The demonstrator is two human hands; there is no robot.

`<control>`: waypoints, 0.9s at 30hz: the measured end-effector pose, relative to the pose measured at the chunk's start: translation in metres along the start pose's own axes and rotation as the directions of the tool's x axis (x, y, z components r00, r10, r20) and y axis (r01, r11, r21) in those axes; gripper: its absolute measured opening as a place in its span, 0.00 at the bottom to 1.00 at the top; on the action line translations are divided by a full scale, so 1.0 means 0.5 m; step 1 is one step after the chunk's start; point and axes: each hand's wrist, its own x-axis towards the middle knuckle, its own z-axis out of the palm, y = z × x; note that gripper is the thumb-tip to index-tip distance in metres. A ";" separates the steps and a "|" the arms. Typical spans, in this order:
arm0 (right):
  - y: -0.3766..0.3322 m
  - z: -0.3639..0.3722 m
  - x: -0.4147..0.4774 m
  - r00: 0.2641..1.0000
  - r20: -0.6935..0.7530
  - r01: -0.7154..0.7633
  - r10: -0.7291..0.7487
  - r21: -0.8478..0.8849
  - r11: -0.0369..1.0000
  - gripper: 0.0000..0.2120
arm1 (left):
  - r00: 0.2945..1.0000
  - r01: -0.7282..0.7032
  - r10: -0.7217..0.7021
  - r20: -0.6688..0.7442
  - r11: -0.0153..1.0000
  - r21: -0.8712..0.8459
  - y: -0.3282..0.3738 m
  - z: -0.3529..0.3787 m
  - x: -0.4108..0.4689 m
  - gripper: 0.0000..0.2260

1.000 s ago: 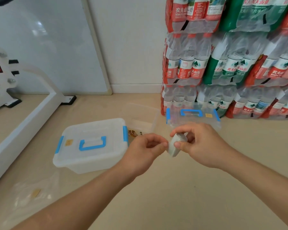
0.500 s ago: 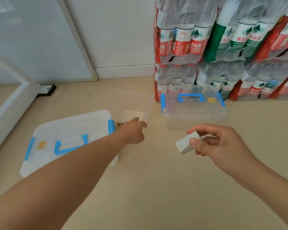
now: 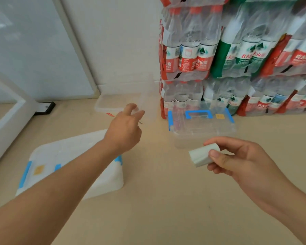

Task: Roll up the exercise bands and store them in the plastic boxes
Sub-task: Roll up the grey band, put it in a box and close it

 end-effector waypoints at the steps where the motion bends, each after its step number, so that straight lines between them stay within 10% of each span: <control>1: -0.011 -0.005 -0.003 1.000 -0.011 0.017 -0.017 0.011 1.000 0.09 | 0.991 -0.120 0.124 -0.045 0.989 0.081 0.009 -0.025 -0.024 0.19; 7: -0.074 -0.045 -0.028 0.994 -0.029 0.104 -0.104 -0.012 0.995 0.09 | 0.692 -0.714 0.722 0.009 0.682 0.160 0.127 -0.127 -0.273 0.07; 13: -0.076 -0.021 -0.084 0.993 0.058 0.113 -0.103 -0.194 0.975 0.09 | 0.499 -0.852 0.808 0.313 0.524 0.006 0.210 0.036 -0.495 0.04; 15: -0.047 0.000 -0.106 0.994 0.087 0.088 -0.066 -0.282 0.955 0.10 | 0.453 -0.869 0.799 0.395 0.495 -0.006 0.218 0.095 -0.531 0.18; 21: 0.025 0.022 -0.137 0.992 0.128 0.048 0.016 -0.483 0.874 0.11 | 0.700 -0.476 0.587 0.406 0.808 -0.348 0.251 0.088 -0.488 0.24; 27: 0.053 0.016 -0.137 0.989 0.149 0.067 0.020 -0.557 0.828 0.11 | 0.779 -0.342 0.365 0.510 0.929 -0.142 0.144 0.083 -0.438 0.12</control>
